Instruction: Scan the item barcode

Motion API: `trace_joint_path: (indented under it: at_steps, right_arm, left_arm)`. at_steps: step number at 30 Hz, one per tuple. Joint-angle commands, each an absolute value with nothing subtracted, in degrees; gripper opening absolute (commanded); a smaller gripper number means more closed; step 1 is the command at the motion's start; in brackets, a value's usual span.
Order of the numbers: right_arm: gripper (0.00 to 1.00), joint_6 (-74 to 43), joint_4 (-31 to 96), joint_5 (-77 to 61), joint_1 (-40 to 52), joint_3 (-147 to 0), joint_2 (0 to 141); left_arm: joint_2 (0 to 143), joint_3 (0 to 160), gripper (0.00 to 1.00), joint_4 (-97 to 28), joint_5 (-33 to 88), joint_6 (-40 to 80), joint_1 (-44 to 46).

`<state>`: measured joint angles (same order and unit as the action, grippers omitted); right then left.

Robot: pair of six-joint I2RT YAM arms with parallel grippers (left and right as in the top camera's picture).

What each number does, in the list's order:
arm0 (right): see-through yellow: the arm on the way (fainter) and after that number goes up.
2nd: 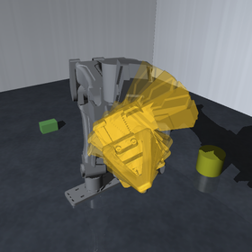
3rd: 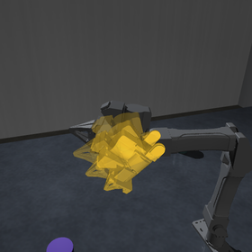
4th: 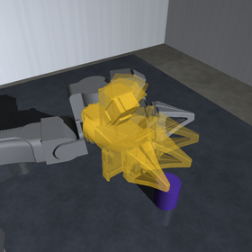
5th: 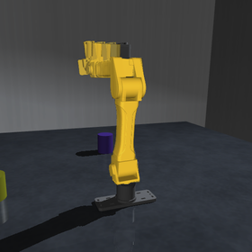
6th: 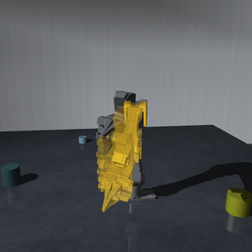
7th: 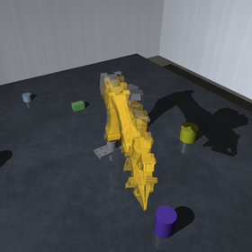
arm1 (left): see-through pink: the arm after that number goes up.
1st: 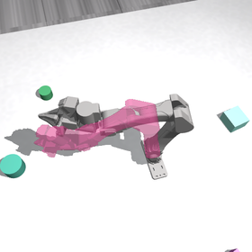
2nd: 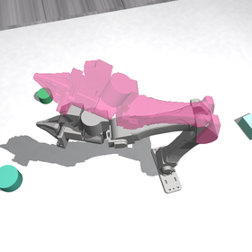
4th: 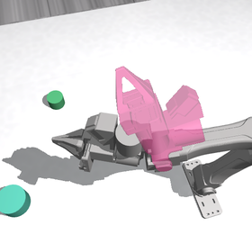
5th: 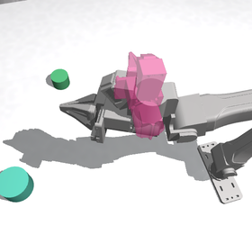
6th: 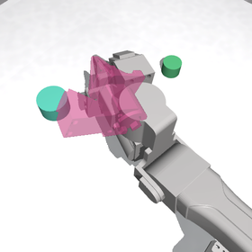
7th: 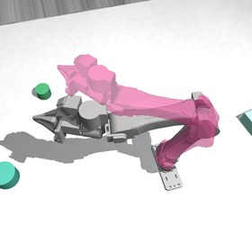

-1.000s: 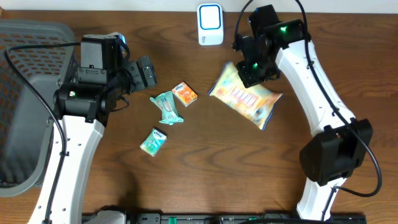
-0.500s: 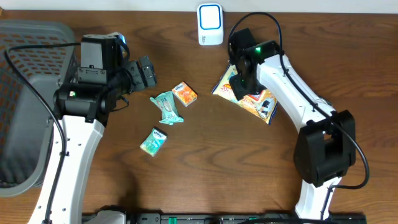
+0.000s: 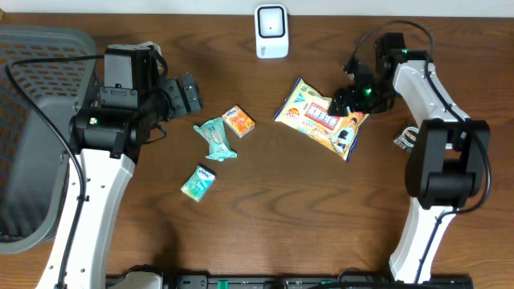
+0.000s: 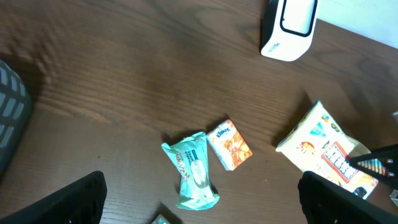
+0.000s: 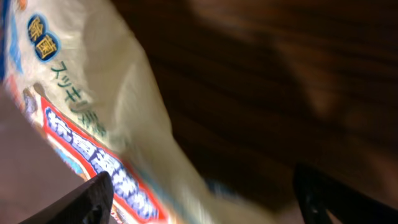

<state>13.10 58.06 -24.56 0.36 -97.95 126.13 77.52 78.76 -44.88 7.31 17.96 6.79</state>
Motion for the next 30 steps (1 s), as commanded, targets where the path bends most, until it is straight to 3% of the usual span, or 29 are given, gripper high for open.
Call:
trace_joint_path:
  at_steps: [1,6,7,8,9,11,18,24,27,30]
  right_arm:
    - [0.83,23.1,59.9,-39.3,0.1,-97.8,128.6]
    - [0.63,24.1,60.9,-40.2,2.5,-97.8,131.8]
    - [0.54,24.0,60.9,-40.2,3.0,-97.8,132.8]
    - [0.37,23.5,60.9,-40.2,3.6,-97.8,134.1]
    - [0.31,22.8,60.9,-40.2,3.9,-97.8,134.7]
    - [0.02,21.4,60.9,-40.2,4.6,-97.8,137.0]
    - [0.01,19.1,61.0,-40.2,4.1,-98.2,136.1]
    - [0.01,17.4,61.6,-39.2,4.3,-98.3,127.2]
    - [0.01,13.0,61.5,-31.9,5.6,-98.3,119.4]
    - [0.01,5.7,61.5,-15.0,9.9,-98.3,112.7]
  left_arm:
    - [77.5,79.0,0.98,-45.0,6.8,17.6,6.5]
    - [77.5,79.0,0.98,-45.0,6.8,17.6,6.5]
    - [77.5,79.0,0.98,-45.0,6.8,17.6,6.5]
    - [77.5,79.0,0.98,-45.0,6.8,17.6,6.5]
    - [77.5,79.0,0.98,-45.0,6.8,17.6,6.5]
    - [77.5,79.0,0.97,-45.0,6.8,17.6,6.5]
    - [77.5,79.0,0.97,-45.0,6.8,17.6,6.5]
    - [77.5,79.0,0.98,-45.0,6.8,17.6,6.5]
    - [77.5,79.0,0.98,-45.0,6.8,17.6,6.5]
    - [77.5,79.0,0.98,-45.0,6.8,17.6,6.5]
